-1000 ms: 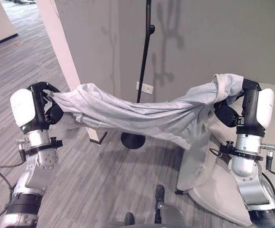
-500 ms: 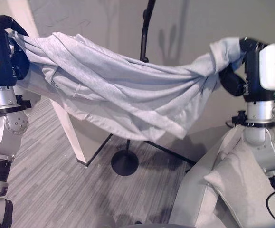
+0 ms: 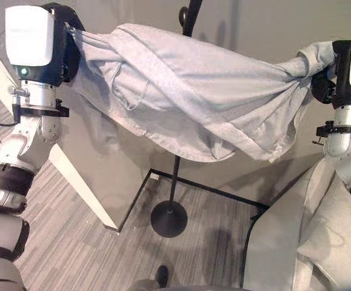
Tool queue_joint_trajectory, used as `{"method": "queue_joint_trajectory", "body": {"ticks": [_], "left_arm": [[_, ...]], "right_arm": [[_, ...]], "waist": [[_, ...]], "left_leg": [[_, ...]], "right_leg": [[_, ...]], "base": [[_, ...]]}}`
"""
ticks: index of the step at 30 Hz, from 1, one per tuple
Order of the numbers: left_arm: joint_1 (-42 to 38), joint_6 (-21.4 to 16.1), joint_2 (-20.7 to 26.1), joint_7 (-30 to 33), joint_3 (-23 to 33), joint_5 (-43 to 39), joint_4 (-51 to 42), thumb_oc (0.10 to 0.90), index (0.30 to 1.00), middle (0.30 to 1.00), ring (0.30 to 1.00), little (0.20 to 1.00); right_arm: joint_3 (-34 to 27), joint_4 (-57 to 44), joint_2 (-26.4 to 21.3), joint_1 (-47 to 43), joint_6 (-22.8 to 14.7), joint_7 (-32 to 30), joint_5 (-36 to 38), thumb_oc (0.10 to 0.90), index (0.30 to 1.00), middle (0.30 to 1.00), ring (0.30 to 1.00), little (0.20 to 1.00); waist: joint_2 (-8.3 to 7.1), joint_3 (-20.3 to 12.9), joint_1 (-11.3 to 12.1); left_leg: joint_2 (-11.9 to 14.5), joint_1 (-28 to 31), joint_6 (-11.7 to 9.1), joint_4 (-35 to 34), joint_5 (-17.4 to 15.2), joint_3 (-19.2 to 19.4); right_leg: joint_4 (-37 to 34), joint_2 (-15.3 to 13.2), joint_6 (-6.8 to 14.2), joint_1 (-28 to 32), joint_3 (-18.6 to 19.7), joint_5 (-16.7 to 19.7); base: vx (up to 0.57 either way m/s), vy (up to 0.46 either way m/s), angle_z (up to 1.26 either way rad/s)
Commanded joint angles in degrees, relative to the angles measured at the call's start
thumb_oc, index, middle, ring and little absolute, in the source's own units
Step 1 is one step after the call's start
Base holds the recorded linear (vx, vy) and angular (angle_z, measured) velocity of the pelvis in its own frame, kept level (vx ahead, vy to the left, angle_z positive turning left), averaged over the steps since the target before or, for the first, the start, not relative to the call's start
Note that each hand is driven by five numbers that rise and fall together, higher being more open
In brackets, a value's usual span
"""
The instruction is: Hang the clothes on the sofa on the clothes rack.
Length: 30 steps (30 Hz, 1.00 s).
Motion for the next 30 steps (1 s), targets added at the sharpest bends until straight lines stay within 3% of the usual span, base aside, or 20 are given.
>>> {"method": "queue_joint_trajectory", "body": {"ticks": [1,7,11,14,15,16,17,18,19,20,21,22,23,24,25,26,27,28,30], "left_arm": [[-2.8,4.6,3.5,0.7,5.3,-7.5,7.1,0.400,0.300,0.300,0.300,0.300],[1.8,5.1,2.0,-2.9,3.5,-6.5,12.0,0.400,0.300,0.300,0.300,0.300],[15.8,4.7,-3.3,-4.9,10.3,-5.3,7.2,0.400,0.300,0.300,0.300,0.300],[19.9,4.0,-6.6,-5.3,12.1,-6.5,5.8,0.400,0.300,0.300,0.300,0.300],[23.0,2.7,-11.9,-5.7,13.7,-10.9,3.9,0.400,0.300,0.300,0.300,0.300],[23.2,2.7,-11.9,-5.8,13.7,-10.9,3.9,0.400,0.300,0.300,0.300,0.300],[24.3,1.6,-15.6,-6.5,14.4,-15.4,2.9,0.400,0.300,0.300,0.300,0.300],[25.5,-0.8,-23.2,-8.2,15.5,-27.6,2.0,0.400,0.300,0.300,0.300,0.300],[25.6,-0.8,-23.2,-8.3,15.5,-27.6,2.0,0.400,0.300,0.300,0.300,0.300],[26.5,-2.5,-28.7,-10.9,15.9,-40.7,0.7,0.400,0.300,0.300,0.300,0.300],[27.0,-3.2,-31.4,-12.5,15.6,-47.0,-0.3,0.422,0.333,0.333,0.333,0.333],[27.1,-3.2,-31.4,-12.5,15.6,-47.1,-0.3,0.477,0.415,0.415,0.415,0.415],[27.6,-3.8,-33.5,-13.9,15.5,-53.2,-1.1,0.557,0.535,0.535,0.535,0.535],[28.5,-3.9,-34.8,-15.4,15.2,-56.2,-2.6,0.689,0.733,0.733,0.733,0.733],[29.6,-3.8,-36.4,-16.7,14.7,-60.2,-4.2,0.800,0.900,0.900,0.900,0.900],[29.9,-3.8,-37.0,-17.0,14.7,-61.6,-4.5,0.800,0.900,0.900,0.900,0.900],[30.1,-4.3,-37.4,-17.3,15.0,-63.5,-4.6,0.800,0.900,0.900,0.900,0.900],[30.3,-4.3,-37.6,-18.0,15.3,-65.8,-4.7,0.800,0.900,0.900,0.900,0.900],[30.9,-4.2,-37.9,-19.4,16.1,-70.1,-6.3,0.800,0.900,0.900,0.900,0.900]], "right_arm": [[0.0,1.8,-6.4,-4.0,2.8,1.8,4.3,0.400,0.300,0.300,0.300,0.300],[2.2,-0.1,-3.2,-3.1,2.3,5.9,4.6,0.400,0.300,0.300,0.300,0.300],[-3.6,-9.7,1.5,8.2,1.6,8.4,2.1,0.400,0.300,0.300,0.300,0.300],[-5.8,-13.8,3.9,12.7,1.3,9.2,1.7,0.400,0.300,0.300,0.300,0.300],[-7.1,-16.7,7.9,16.0,0.7,9.7,2.9,0.400,0.300,0.300,0.300,0.300],[-7.1,-16.8,7.9,16.1,0.7,9.8,2.9,0.400,0.300,0.300,0.300,0.300],[-7.2,-17.4,10.5,17.3,0.5,10.0,4.1,0.400,0.300,0.300,0.300,0.300],[-6.3,-16.9,15.9,18.6,0.0,10.5,7.0,0.400,0.300,0.300,0.300,0.300],[-6.2,-16.8,15.9,18.6,0.0,10.5,7.0,0.400,0.300,0.300,0.300,0.300],[-5.2,-17.2,20.8,19.5,-0.1,11.3,11.0,0.400,0.300,0.300,0.300,0.300],[-4.6,-18.4,23.7,20.3,-0.2,12.0,13.6,0.400,0.300,0.300,0.300,0.300],[-4.6,-18.4,23.8,20.4,-0.2,12.0,13.6,0.400,0.300,0.300,0.300,0.300],[-3.5,-19.7,26.5,21.4,-0.4,13.1,15.9,0.400,0.300,0.300,0.300,0.300],[-2.7,-20.9,27.9,22.4,-0.6,14.2,17.2,0.400,0.300,0.300,0.300,0.300],[-1.0,-22.6,30.9,24.0,-1.6,16.5,21.2,0.469,0.404,0.404,0.404,0.404],[-0.1,-23.5,31.8,24.6,-1.9,17.5,22.8,0.538,0.507,0.507,0.507,0.507],[0.7,-24.1,32.7,25.1,-2.5,18.6,24.9,0.704,0.756,0.756,0.756,0.756],[0.9,-25.0,33.1,25.6,-3.0,19.5,27.2,0.800,0.900,0.900,0.900,0.900],[1.1,-26.6,33.8,26.7,-3.4,21.2,31.3,0.800,0.900,0.900,0.900,0.900]], "waist": [[0.21,-8.5,2.2],[0.19,-8.1,2.1],[0.17,-7.3,2.2],[0.17,-7.3,2.1],[0.07,-7.0,2.1],[0.09,-7.2,2.1],[0.11,-7.0,2.1],[0.31,-6.5,2.1],[0.32,-6.7,2.1],[0.52,-6.5,1.9],[0.66,-6.3,1.8],[0.68,-6.4,1.8],[0.78,-6.2,1.7],[0.83,-6.1,1.6],[0.82,-6.1,1.6],[0.83,-6.1,1.6],[0.85,-6.1,1.6],[0.87,-6.1,1.5],[0.95,-6.2,1.5]], "left_leg": [[5.1,3.8,-3.1,0.2,-7.5,0.1],[5.4,4.4,-2.8,-0.5,-7.6,0.0],[5.5,4.5,-2.6,-0.8,-8.0,-0.1],[5.5,4.6,-2.6,-0.9,-8.1,-0.2],[5.5,4.1,-2.6,-0.9,-7.5,-0.1],[5.6,4.5,-2.6,-1.0,-8.1,-0.2],[5.5,4.4,-2.5,-1.0,-8.1,-0.3],[5.4,4.4,-2.4,-0.8,-7.6,-0.4],[5.5,4.5,-2.4,-1.0,-8.0,-0.5],[5.4,4.0,-2.2,-0.9,-7.3,-0.5],[5.4,4.0,-2.2,-1.0,-7.2,-0.5],[5.5,4.4,-2.2,-1.0,-7.7,-0.6],[5.5,4.4,-2.2,-1.0,-7.6,-0.6],[5.6,4.6,-2.2,-1.0,-7.6,-0.5],[5.6,4.6,-2.3,-1.1,-7.6,-0.5],[5.7,4.7,-2.3,-1.2,-7.5,-0.5],[5.7,4.8,-2.4,-1.2,-7.5,-0.4],[5.7,4.9,-2.4,-1.3,-7.5,-0.3],[5.8,5.0,-2.5,-1.3,-7.5,-0.2]], "right_leg": [[3.9,1.2,0.6,-7.8,-1.8,1.6],[3.5,1.4,0.6,-7.9,-1.6,1.8],[3.0,1.5,0.6,-7.9,-1.7,1.6],[2.8,1.5,0.5,-7.9,-1.8,1.5],[2.6,1.5,0.4,-8.3,-1.8,2.0],[2.5,1.5,0.4,-8.0,-1.8,1.5],[2.5,1.6,0.3,-8.0,-1.7,1.5],[2.6,1.6,0.1,-8.1,-1.7,1.9],[2.4,1.7,0.1,-8.0,-1.7,1.5],[2.6,1.6,-0.1,-8.5,-1.7,2.0],[2.6,1.7,-0.1,-8.6,-1.8,2.1],[2.5,1.7,-0.1,-8.2,-1.8,1.7],[2.5,1.8,-0.2,-8.3,-1.7,1.7],[2.5,1.8,-0.2,-8.1,-1.7,1.8],[2.2,1.8,-0.3,-8.0,-1.6,2.0],[2.0,1.8,-0.3,-8.0,-1.5,2.0],[1.9,1.8,-0.4,-7.9,-1.3,2.1],[1.8,1.9,-0.4,-7.8,-1.3,2.2],[1.5,1.9,-0.4,-7.7,-1.2,2.3]], "base": [[0.00,0.000,0.00],[0.02,0.001,-0.04],[0.01,0.001,-0.03],[-0.01,-0.005,-0.02],[0.00,0.000,0.00],[0.00,0.000,0.00],[0.00,0.000,0.00],[0.00,0.000,0.00],[-0.06,-0.002,-0.01],[-0.03,-0.003,-0.01],[0.00,0.000,0.00],[0.00,0.000,0.00],[0.00,0.000,0.00],[0.00,0.000,0.00],[0.00,0.000,0.00],[0.00,0.000,0.00],[0.00,0.000,0.00],[0.00,0.000,0.00],[0.00,0.000,0.00]]}}
